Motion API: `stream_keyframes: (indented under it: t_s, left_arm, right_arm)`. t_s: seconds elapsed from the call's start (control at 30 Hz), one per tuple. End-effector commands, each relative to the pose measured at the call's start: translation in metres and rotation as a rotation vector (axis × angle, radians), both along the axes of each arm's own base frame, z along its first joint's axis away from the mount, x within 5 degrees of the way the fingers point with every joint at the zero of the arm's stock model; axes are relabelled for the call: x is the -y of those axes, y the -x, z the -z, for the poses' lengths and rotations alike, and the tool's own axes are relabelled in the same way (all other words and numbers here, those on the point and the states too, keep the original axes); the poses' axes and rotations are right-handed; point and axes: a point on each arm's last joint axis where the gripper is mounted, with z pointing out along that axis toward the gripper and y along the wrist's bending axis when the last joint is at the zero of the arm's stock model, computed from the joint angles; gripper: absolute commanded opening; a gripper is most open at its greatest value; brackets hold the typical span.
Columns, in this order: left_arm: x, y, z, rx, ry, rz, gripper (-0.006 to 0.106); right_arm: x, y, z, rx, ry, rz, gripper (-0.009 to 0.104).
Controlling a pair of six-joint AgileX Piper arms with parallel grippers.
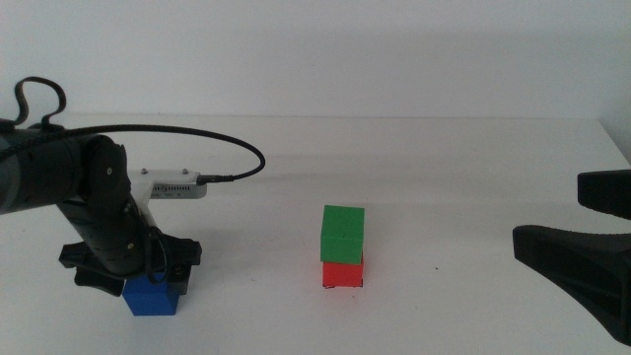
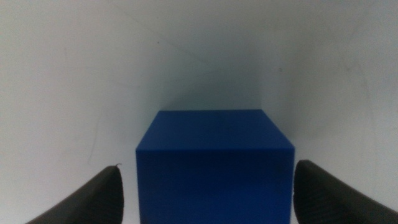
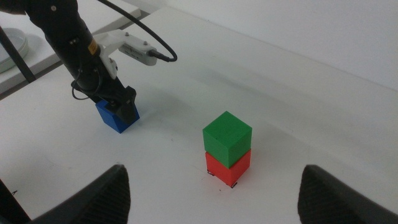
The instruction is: Stack red cubes first, then green, then blue cubes in a specific spot.
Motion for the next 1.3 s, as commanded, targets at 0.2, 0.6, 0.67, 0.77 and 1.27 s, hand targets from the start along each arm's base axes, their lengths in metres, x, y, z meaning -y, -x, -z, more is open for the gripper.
stream_keyframes:
  t_s: [0.2,0.6,0.67,0.77,1.27]
  left_arm:
    - [-0.001,0.001,0.006,0.017,0.005,-0.015,0.092]
    - [-0.005,-0.001,0.006,0.021,0.023,-0.055,0.056]
    - [-0.007,0.000,0.003,0.024,0.038,-0.060,0.040]
    - [-0.008,0.002,-0.011,0.068,0.060,-0.064,0.017]
    - [0.061,0.011,-0.175,0.266,-0.017,0.012,-0.002]
  right_arm:
    - [0.001,0.000,0.000,0.014,0.007,-0.005,0.092]
    - [0.001,0.000,0.000,0.014,0.007,-0.005,0.092]
    - [0.001,0.000,0.000,0.014,0.007,-0.005,0.092]
    - [0.001,0.000,0.000,0.014,0.007,-0.005,0.092]
    - [0.001,0.000,0.000,0.014,0.007,-0.005,0.092]
